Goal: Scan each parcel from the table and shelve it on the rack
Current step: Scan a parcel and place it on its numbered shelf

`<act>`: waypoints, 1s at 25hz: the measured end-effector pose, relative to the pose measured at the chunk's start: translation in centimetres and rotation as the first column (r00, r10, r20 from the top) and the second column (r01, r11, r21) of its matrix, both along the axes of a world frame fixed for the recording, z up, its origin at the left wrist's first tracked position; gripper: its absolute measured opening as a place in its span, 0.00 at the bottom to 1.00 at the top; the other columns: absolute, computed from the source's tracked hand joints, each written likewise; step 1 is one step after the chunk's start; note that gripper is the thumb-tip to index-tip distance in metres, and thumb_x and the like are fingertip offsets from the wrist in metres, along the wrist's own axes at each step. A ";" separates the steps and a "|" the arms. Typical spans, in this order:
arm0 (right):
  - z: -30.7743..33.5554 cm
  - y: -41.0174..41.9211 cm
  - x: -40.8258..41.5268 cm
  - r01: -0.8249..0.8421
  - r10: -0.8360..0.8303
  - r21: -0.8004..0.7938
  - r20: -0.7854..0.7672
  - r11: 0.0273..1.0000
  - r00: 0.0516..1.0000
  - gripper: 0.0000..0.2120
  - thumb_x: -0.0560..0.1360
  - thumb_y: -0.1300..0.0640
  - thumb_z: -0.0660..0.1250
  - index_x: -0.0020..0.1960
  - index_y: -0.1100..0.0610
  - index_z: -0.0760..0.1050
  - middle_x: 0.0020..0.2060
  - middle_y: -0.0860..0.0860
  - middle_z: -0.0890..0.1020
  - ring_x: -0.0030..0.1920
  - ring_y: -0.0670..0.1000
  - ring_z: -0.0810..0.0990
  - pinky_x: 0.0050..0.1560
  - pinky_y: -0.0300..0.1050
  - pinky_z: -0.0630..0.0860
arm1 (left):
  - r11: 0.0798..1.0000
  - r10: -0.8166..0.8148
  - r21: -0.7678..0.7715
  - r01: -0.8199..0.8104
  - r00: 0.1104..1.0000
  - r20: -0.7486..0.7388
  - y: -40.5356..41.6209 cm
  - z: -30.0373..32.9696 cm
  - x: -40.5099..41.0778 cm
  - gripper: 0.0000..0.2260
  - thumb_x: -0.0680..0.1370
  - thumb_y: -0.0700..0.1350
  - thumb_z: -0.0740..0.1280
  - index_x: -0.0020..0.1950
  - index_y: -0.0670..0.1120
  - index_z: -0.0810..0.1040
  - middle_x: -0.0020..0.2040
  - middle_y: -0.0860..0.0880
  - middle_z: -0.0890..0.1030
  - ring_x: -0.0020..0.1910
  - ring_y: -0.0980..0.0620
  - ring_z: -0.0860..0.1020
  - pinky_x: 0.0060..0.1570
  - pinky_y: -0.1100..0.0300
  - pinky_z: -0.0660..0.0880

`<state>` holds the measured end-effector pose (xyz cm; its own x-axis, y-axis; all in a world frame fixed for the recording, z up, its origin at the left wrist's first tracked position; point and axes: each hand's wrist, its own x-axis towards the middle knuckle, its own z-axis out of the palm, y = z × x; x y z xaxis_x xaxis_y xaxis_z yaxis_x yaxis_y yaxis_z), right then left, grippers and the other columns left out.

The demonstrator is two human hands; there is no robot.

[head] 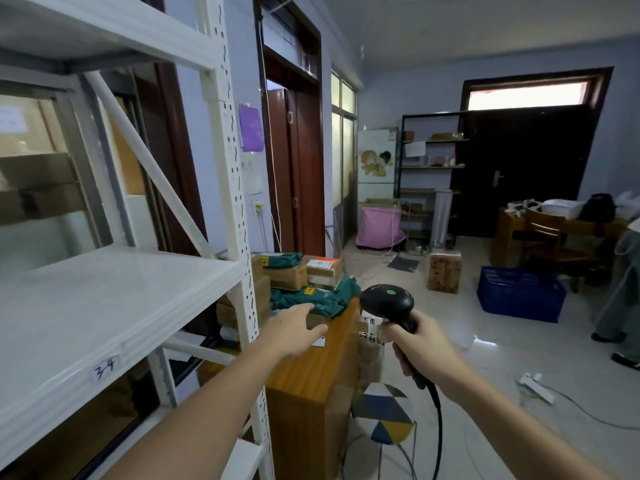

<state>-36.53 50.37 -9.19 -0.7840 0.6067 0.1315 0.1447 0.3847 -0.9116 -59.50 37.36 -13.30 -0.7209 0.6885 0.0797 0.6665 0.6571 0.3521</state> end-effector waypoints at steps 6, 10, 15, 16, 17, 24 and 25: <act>-0.2 9.8 -10.2 -0.097 0.097 0.021 0.011 0.995 0.995 0.05 0.73 0.47 0.67 0.47 0.46 0.78 0.31 0.51 0.80 0.32 0.49 0.78 0.36 0.48 0.75 | 0.996 0.090 0.017 -0.090 0.996 0.029 7.2 -0.9 -8.1 0.30 0.82 0.63 0.62 0.82 0.55 0.63 0.78 0.50 0.72 0.72 0.46 0.74 0.68 0.45 0.75; -0.5 14.1 -17.6 -0.165 0.163 0.054 0.037 0.985 0.986 0.05 0.74 0.48 0.67 0.48 0.49 0.77 0.32 0.53 0.80 0.32 0.50 0.78 0.36 0.49 0.77 | 0.984 0.173 -0.038 -0.172 0.985 0.020 10.1 -2.2 -13.9 0.29 0.83 0.61 0.61 0.83 0.53 0.62 0.80 0.50 0.68 0.75 0.45 0.71 0.70 0.46 0.73; -2.1 17.6 -26.7 -0.264 0.261 0.048 0.066 0.963 0.963 0.08 0.75 0.50 0.68 0.48 0.54 0.77 0.31 0.53 0.76 0.30 0.49 0.74 0.31 0.43 0.70 | 0.954 0.297 -0.064 -0.293 0.953 0.063 12.7 -5.4 -21.7 0.30 0.83 0.63 0.59 0.82 0.52 0.61 0.80 0.50 0.67 0.76 0.44 0.69 0.70 0.46 0.71; -2.4 18.3 -28.8 -0.279 0.276 0.051 0.069 0.959 0.959 0.07 0.75 0.51 0.68 0.47 0.54 0.76 0.30 0.53 0.75 0.29 0.49 0.74 0.29 0.42 0.70 | 0.948 0.317 -0.063 -0.313 0.947 0.061 13.2 -5.9 -23.4 0.30 0.83 0.64 0.59 0.82 0.52 0.61 0.80 0.49 0.68 0.75 0.43 0.68 0.70 0.45 0.71; -2.6 18.9 -30.9 -0.298 0.294 0.048 0.069 0.953 0.953 0.06 0.76 0.52 0.69 0.47 0.54 0.76 0.29 0.52 0.75 0.27 0.48 0.73 0.27 0.40 0.69 | 0.940 0.339 -0.056 -0.335 0.939 0.061 13.6 -6.3 -25.1 0.30 0.83 0.64 0.59 0.81 0.51 0.62 0.80 0.49 0.67 0.76 0.43 0.68 0.71 0.45 0.70; -3.9 22.6 -42.8 -0.433 0.433 -0.018 0.085 0.901 0.898 0.11 0.77 0.53 0.67 0.49 0.61 0.74 0.27 0.54 0.74 0.26 0.52 0.72 0.31 0.48 0.70 | 0.777 0.590 0.125 -0.617 0.782 0.201 17.0 -7.4 -33.3 0.33 0.82 0.62 0.62 0.83 0.47 0.59 0.81 0.46 0.65 0.79 0.44 0.63 0.77 0.47 0.64; -4.3 23.2 -44.4 -0.449 0.451 -0.044 0.090 0.892 0.888 0.10 0.77 0.53 0.68 0.49 0.60 0.74 0.27 0.53 0.74 0.26 0.52 0.72 0.31 0.48 0.71 | 0.729 0.626 0.165 -0.664 0.745 0.231 17.3 -7.5 -34.5 0.33 0.82 0.62 0.62 0.82 0.47 0.60 0.80 0.46 0.67 0.78 0.44 0.65 0.76 0.47 0.66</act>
<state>-80.97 73.57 -13.45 -0.9817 0.1872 0.0338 0.0468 0.4100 -0.9109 -94.02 54.67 -20.84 -0.9993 0.0289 0.0237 0.0373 0.7991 0.6000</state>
